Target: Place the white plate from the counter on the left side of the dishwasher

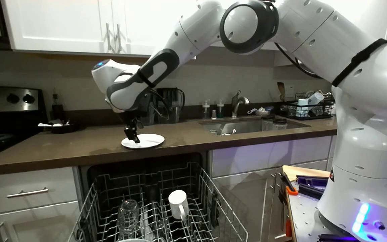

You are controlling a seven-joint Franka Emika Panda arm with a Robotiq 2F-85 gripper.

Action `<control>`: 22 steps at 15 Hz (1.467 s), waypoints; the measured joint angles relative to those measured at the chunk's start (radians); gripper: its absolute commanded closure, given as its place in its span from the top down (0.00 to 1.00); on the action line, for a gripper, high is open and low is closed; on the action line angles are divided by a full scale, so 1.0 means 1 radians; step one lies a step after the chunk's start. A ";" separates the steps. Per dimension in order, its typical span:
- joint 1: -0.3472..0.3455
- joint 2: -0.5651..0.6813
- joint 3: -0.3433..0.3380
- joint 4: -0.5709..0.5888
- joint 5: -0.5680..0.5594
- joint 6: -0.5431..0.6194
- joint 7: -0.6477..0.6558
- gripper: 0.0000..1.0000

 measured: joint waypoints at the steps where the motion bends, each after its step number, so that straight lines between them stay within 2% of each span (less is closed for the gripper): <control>1: 0.003 -0.007 0.009 0.000 0.000 0.004 0.000 1.00; 14: 0.049 0.016 0.024 -0.004 0.000 0.110 0.006 1.00; 17: 0.062 0.017 0.017 -0.004 -0.001 0.076 0.017 1.00; 22: 0.141 0.017 0.004 -0.021 -0.037 -0.009 0.104 1.00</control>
